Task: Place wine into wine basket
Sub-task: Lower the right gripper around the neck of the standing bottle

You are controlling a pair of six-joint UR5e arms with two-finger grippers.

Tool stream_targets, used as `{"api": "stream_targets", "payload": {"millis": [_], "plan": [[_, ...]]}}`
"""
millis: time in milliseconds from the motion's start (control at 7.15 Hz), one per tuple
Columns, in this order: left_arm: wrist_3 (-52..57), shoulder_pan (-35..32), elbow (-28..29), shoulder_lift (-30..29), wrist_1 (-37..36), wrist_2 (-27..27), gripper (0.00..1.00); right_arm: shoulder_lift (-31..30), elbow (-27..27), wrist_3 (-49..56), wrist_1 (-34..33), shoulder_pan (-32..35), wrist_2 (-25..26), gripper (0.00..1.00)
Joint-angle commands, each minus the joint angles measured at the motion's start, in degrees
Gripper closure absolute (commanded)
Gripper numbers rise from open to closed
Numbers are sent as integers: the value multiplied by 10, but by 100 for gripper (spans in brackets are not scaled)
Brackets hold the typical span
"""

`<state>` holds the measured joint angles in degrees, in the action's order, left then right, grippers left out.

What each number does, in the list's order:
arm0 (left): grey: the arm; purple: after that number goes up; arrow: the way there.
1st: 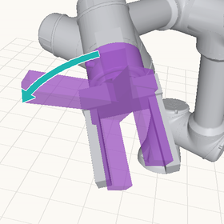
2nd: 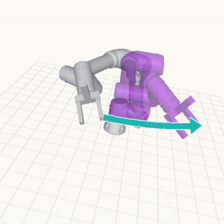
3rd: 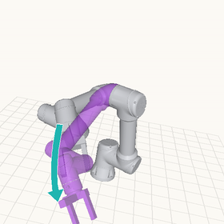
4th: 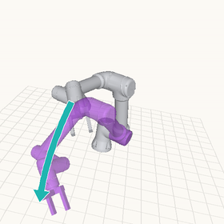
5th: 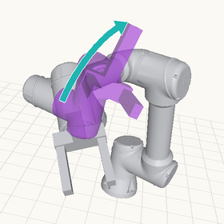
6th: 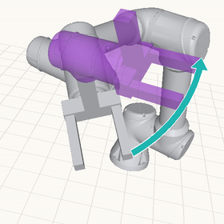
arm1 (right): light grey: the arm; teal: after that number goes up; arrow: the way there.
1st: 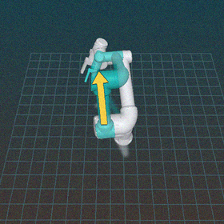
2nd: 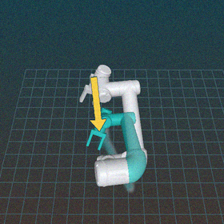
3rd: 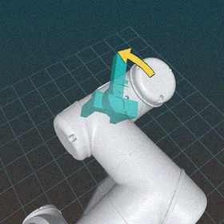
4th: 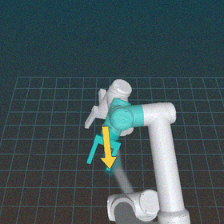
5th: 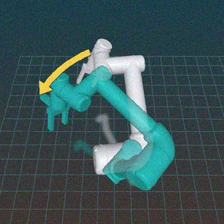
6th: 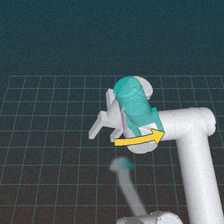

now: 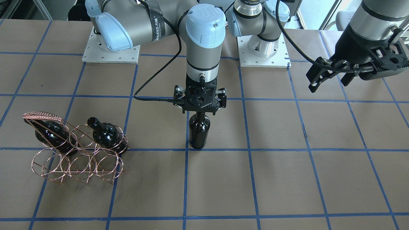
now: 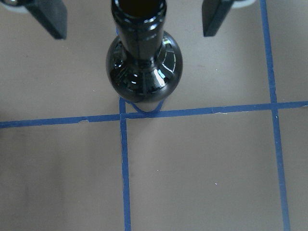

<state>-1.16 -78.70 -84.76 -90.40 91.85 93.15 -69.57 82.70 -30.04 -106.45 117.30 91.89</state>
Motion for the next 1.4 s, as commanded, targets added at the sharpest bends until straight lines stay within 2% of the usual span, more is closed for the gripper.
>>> {"api": "stream_targets", "payload": {"millis": [0, 1258], "plan": [[0, 1, -1, 2, 7, 4, 0, 6, 0, 5, -18, -2, 0, 0], [0, 0, -1, 3, 14, 5, 0, 6, 2, 17, -20, -15, -7, 3]]}}
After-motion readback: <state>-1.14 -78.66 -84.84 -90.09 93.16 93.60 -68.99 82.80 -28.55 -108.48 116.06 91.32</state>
